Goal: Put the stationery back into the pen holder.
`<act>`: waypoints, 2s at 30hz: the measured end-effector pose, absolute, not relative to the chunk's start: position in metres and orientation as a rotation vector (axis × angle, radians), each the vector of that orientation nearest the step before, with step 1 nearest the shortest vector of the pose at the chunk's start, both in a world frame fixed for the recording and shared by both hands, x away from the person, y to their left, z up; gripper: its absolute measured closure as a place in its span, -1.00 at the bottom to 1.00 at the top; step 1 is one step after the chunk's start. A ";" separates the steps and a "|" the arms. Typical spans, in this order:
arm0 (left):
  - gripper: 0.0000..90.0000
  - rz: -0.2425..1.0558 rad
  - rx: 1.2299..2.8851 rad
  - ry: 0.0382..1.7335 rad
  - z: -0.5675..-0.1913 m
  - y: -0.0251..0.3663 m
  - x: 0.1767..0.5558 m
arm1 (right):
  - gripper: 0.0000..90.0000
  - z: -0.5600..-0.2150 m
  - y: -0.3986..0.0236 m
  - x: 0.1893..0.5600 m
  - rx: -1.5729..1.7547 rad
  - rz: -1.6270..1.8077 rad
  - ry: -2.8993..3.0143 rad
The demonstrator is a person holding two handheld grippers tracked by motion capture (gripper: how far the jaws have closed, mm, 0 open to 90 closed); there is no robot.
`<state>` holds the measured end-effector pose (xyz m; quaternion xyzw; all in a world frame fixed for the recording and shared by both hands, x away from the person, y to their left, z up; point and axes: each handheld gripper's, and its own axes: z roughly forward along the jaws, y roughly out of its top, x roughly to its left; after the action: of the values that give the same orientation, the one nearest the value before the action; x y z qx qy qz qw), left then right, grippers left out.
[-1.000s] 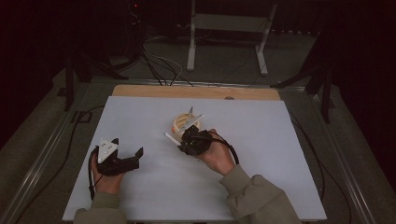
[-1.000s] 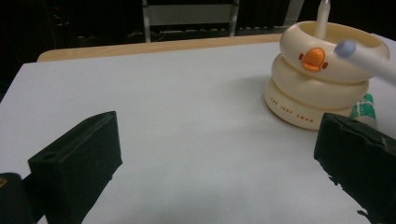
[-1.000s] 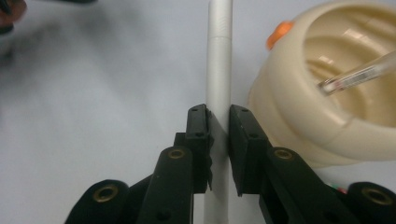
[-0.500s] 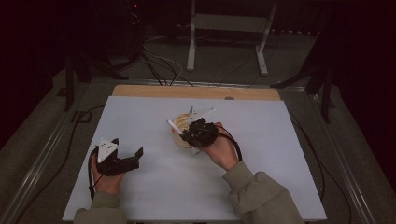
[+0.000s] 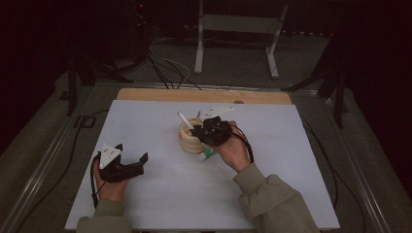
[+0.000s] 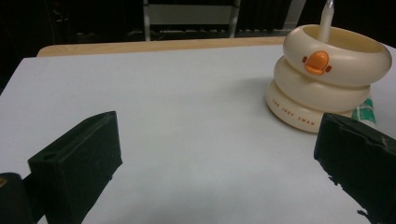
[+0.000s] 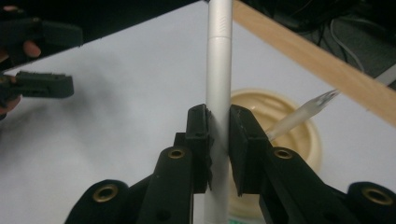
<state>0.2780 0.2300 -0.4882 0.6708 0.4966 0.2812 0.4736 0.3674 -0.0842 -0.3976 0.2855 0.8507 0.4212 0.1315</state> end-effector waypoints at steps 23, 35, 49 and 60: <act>-0.97 0.688 1.648 1.213 -0.489 0.229 0.279 | 0.77 -0.394 -0.083 0.390 0.866 1.274 2.296; -0.97 0.684 1.651 1.211 -0.489 0.229 0.279 | 0.77 -0.402 -0.078 0.401 0.908 1.308 2.228; -0.97 0.684 1.651 1.211 -0.490 0.229 0.279 | 0.77 -0.414 -0.072 0.408 0.907 1.323 2.210; -0.97 0.685 1.648 1.211 -0.489 0.230 0.279 | 0.76 -0.425 -0.066 0.410 0.922 1.344 2.212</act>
<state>0.2789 0.2297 -0.4891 0.6735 0.4946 0.2799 0.4727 0.4098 -0.0662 -0.4251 0.3290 0.7895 0.4798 0.1956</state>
